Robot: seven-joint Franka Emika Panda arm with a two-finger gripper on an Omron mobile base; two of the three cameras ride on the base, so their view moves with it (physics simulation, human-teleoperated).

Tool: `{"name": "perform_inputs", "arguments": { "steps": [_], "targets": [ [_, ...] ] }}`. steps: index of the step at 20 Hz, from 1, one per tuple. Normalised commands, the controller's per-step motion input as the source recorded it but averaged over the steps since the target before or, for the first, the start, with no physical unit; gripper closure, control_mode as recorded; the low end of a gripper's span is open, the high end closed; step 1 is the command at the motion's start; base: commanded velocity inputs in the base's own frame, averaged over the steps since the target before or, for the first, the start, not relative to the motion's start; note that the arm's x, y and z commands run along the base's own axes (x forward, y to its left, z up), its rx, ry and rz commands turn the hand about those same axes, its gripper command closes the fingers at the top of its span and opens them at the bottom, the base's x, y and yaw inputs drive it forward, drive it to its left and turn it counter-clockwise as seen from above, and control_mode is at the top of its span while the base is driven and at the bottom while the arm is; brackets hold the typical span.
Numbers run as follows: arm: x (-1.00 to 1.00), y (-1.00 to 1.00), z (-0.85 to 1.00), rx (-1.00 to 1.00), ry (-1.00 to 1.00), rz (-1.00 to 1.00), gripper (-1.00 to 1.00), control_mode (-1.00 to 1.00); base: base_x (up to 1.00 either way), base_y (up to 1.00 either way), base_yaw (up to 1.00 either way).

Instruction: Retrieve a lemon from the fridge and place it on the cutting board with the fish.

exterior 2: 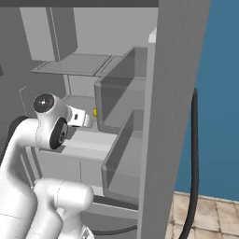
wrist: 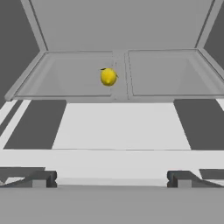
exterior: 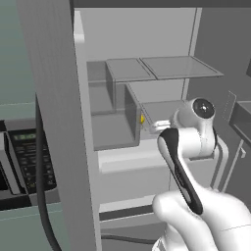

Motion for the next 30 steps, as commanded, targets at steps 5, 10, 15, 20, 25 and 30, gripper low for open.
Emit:
{"name": "perform_inputs", "arguments": {
  "steps": [5,10,15,20,25,30],
  "targets": [
    [0.86,0.03,0.00,-0.01,0.00,-0.03,-1.00,-1.00,0.00,0.00,0.00],
    [0.51,0.10,0.00,0.00,-0.01,-0.02,-1.00,-1.00,0.00,0.00,0.00],
    [0.27,0.13,0.00,0.00,0.00,0.00,-1.00,-1.00,0.00,0.00,0.00],
    [0.32,0.01,-0.01,0.00,0.00,0.00,-1.00,-1.00,0.00,0.00,0.00],
    [0.05,0.00,-0.15,0.00,-0.01,0.00,-1.00,-1.00,0.00,0.00,0.00],
    [0.12,0.00,-0.20,0.00,0.00,0.00,-1.00,-1.00,0.00,0.00,0.00]
  ]
}}
